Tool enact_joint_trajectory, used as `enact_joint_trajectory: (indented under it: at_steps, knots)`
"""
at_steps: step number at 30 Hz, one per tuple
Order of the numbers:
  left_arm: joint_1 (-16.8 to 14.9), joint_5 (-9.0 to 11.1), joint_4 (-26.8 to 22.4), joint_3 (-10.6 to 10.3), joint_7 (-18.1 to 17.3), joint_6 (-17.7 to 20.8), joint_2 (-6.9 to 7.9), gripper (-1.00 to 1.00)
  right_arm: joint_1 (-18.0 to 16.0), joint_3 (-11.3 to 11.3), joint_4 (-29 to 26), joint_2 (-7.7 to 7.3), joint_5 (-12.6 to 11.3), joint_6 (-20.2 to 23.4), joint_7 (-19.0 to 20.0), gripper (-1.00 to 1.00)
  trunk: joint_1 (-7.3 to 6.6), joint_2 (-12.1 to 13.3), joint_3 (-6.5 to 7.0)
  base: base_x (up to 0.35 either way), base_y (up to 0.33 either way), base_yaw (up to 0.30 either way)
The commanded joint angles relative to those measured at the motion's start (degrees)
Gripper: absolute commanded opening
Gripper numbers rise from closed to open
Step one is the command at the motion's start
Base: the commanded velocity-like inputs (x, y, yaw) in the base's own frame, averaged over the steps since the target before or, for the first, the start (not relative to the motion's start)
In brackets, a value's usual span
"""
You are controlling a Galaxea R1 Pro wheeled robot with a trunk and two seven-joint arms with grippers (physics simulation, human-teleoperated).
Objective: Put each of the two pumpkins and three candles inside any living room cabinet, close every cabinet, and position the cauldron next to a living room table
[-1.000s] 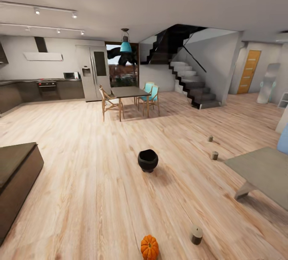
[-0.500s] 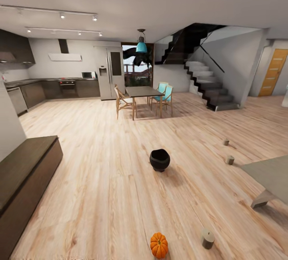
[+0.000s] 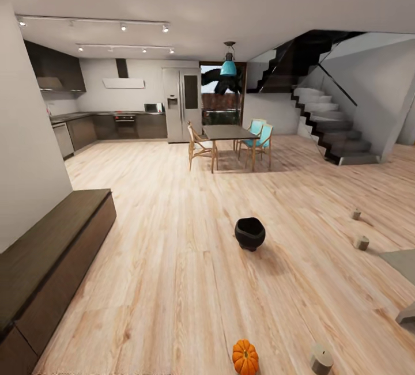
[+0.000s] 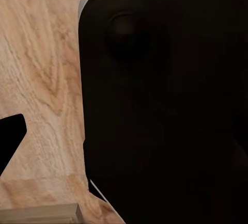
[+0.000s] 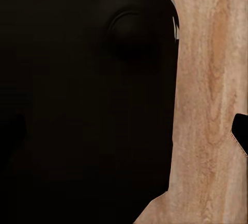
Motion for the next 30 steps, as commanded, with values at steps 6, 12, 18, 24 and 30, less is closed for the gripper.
enact_joint_trajectory:
  at_steps: [6, 12, 18, 24, 30]
  knots:
    - [0.0, 0.0, -0.1, 0.0, 0.0, -0.1, 0.01, 1.0, 0.0, 0.0, 0.0, 0.02, 0.0, -0.2, -0.1, 1.0, 0.0, 0.0, -0.04, 0.0, 0.0, 0.262]
    - [0.0, 0.0, -0.1, 0.0, 0.0, -0.1, 0.01, 1.0, 0.0, 0.0, 0.0, -0.02, 0.0, -0.2, -0.1, 1.0, 0.0, 0.0, -0.04, 0.0, 0.0, 0.263]
    - [0.0, 0.1, -0.1, 0.1, 0.0, -0.2, 0.01, 1.0, 0.0, 0.0, 0.0, -0.02, 0.1, -0.2, -0.1, 1.0, 0.0, 0.0, -0.04, 0.0, 0.0, 0.263]
    - [0.0, 0.3, -0.1, 0.2, 0.0, -0.2, 0.03, 1.0, 0.0, 0.0, 0.0, -0.02, 0.1, -0.2, -0.1, 1.0, 0.0, 0.0, -0.04, 0.0, 0.0, 0.263]
    - [0.0, 0.0, -0.1, 0.0, 0.1, -0.2, 0.01, 1.0, 0.0, 0.1, 0.0, -0.02, 0.1, -0.2, -0.1, 1.0, 0.0, 0.0, -0.04, -0.047, -0.053, 0.263]
